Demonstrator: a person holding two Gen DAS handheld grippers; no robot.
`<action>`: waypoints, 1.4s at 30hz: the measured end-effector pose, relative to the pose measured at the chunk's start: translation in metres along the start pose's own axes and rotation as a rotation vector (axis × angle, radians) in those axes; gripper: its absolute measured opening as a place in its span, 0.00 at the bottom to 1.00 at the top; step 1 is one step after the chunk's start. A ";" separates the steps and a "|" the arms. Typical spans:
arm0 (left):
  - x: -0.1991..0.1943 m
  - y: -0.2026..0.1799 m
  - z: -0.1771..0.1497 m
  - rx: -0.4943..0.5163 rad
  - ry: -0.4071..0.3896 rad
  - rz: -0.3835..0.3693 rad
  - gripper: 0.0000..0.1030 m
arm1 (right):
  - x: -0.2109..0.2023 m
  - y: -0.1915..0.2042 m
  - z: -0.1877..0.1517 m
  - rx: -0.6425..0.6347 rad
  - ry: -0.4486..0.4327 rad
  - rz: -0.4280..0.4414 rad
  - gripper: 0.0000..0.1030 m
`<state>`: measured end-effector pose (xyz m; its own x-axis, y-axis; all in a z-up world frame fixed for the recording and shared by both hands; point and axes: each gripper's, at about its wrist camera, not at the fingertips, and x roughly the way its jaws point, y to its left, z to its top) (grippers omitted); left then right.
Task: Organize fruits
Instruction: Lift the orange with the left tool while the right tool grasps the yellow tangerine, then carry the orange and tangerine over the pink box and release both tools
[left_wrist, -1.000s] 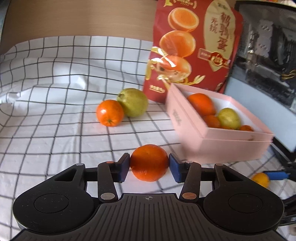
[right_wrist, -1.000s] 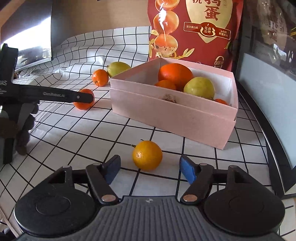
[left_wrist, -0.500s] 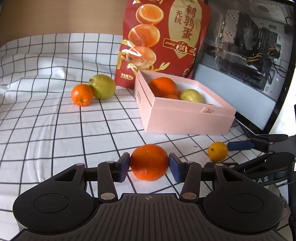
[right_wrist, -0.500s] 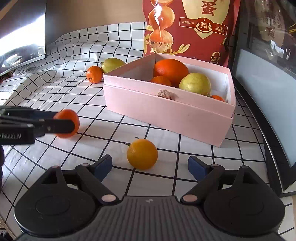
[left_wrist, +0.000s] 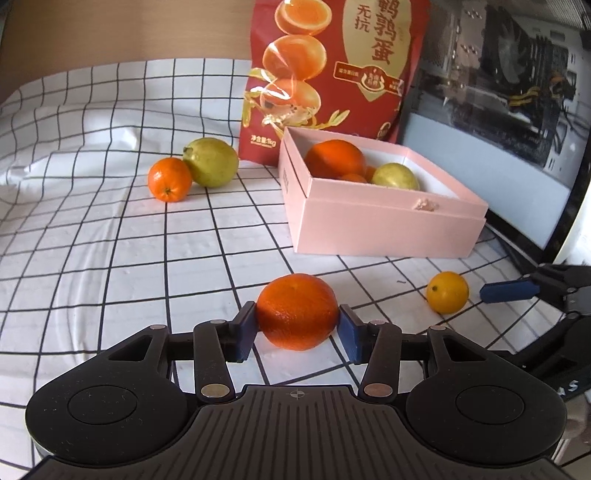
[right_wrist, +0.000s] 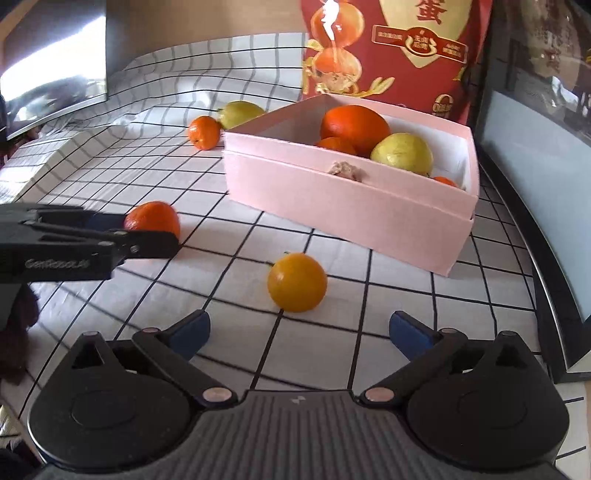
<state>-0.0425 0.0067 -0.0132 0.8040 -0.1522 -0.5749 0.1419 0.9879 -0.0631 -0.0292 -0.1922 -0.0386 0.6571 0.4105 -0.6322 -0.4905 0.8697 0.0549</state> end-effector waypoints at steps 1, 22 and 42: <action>0.000 -0.002 0.000 0.011 0.002 0.010 0.50 | -0.001 0.001 -0.001 -0.007 -0.003 0.007 1.00; 0.001 -0.007 0.000 0.033 0.007 0.039 0.50 | 0.005 0.003 0.011 -0.043 -0.065 -0.039 0.67; 0.002 -0.006 0.000 0.030 0.006 0.041 0.50 | -0.015 0.001 0.012 -0.023 -0.125 -0.010 0.31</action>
<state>-0.0423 0.0001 -0.0142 0.8060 -0.1113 -0.5814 0.1264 0.9919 -0.0147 -0.0327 -0.1943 -0.0199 0.7276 0.4343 -0.5311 -0.4958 0.8679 0.0304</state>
